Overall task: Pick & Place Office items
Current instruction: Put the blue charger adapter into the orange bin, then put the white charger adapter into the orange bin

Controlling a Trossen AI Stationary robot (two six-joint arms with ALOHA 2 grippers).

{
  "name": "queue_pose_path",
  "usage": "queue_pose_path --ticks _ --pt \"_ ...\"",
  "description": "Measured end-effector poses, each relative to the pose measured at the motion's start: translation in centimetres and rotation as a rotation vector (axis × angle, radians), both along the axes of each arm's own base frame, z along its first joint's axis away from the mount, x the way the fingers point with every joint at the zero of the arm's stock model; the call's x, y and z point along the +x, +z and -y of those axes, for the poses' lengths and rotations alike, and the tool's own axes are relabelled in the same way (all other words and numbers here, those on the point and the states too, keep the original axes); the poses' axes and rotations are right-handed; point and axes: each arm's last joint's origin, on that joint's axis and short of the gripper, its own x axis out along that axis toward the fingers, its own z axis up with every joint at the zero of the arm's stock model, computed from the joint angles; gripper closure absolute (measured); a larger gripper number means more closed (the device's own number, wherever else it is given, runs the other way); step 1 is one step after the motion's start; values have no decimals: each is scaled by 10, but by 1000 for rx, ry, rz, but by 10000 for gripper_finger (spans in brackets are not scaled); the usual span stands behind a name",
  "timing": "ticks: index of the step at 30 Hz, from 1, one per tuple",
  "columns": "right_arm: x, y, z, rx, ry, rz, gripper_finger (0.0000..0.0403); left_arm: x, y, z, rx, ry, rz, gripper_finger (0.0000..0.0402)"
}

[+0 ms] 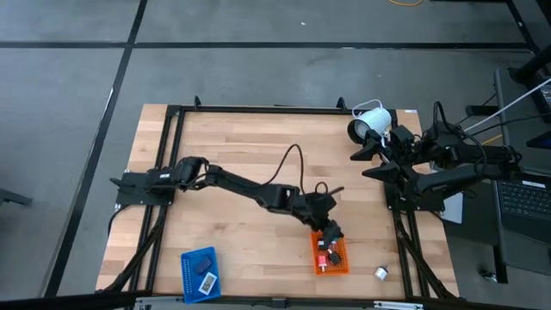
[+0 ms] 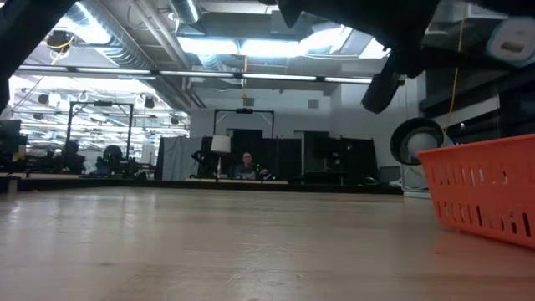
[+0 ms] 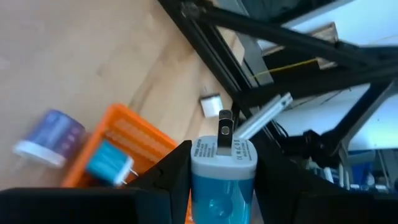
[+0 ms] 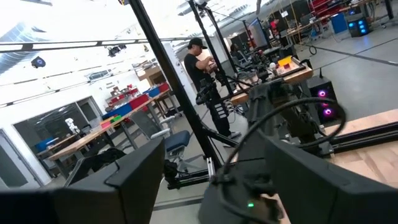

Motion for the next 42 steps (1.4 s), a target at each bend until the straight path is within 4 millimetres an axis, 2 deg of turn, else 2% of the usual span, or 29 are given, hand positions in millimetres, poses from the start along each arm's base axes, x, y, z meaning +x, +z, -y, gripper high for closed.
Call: queue_pose_path --ticks 7,14,18,27,31,35,38,42 --pt "1 0 0 16 -18 -8 124 -5 -3 28 15 -26 -5 265" --pt "1 0 1 54 -22 -19 124 -7 -7 34 38 -7 -22 258" --pt "1 0 1 61 -25 -21 124 -8 -11 35 47 -10 -45 228" --pt "2 0 6 105 -194 -18 124 -3 -3 32 87 17 58 153" --pt "2 0 8 124 -281 -16 124 2 20 22 96 84 243 149" --pt "3 3 8 136 -276 15 124 -3 60 -5 244 249 354 158" --pt "4 3 7 124 -239 14 124 -14 88 -31 402 373 338 165" --pt "7 -4 6 88 -209 -55 124 -44 126 -68 584 499 210 166"
